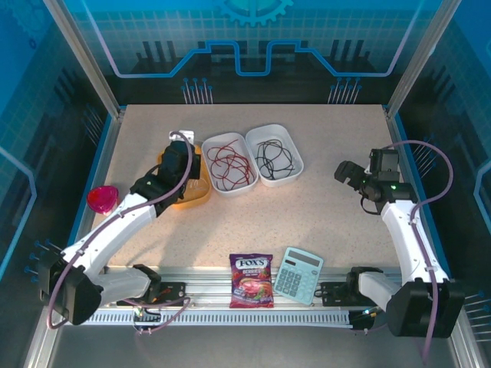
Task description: Untangle the cables
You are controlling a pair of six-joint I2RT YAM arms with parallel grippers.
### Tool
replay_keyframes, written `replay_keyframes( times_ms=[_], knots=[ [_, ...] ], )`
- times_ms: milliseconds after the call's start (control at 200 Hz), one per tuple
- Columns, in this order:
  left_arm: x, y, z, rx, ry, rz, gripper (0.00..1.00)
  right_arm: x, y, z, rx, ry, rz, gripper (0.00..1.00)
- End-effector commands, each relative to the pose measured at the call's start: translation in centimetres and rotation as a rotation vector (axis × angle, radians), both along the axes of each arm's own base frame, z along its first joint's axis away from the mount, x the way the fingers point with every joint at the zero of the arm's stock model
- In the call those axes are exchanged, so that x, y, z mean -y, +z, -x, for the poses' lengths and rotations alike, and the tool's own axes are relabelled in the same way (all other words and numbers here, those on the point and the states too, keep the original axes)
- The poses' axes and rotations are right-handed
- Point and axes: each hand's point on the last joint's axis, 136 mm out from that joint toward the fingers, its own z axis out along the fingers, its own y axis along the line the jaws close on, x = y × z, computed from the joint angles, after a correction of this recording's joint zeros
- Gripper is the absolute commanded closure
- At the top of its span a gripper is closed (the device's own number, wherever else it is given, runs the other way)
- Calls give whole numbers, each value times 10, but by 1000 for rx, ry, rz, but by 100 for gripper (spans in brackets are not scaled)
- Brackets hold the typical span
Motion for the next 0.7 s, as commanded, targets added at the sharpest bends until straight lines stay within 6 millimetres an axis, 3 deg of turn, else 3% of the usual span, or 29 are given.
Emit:
replay_keyframes(
  times_ms=[0,205,315,440,585,695],
  knots=[
    [-6,-18,2,-19,26,129,100,-8,-4,-4,2,29,-2,0],
    [-35,-65,-4,-106,154,210,98,-12,-4,-6,-4,45,8,0],
    [-46,-84,-4,-153,210,218,77,-10,-3,-5,-1,46,29,0],
    [-49,-89,-2,-168,231,227,43,-6,2,-5,27,46,56,0],
    [-52,-76,7,-139,237,248,29,2,9,-1,55,16,100,0],
    [-63,-60,20,-75,269,244,6,9,7,4,75,1,139,0]
  ],
)
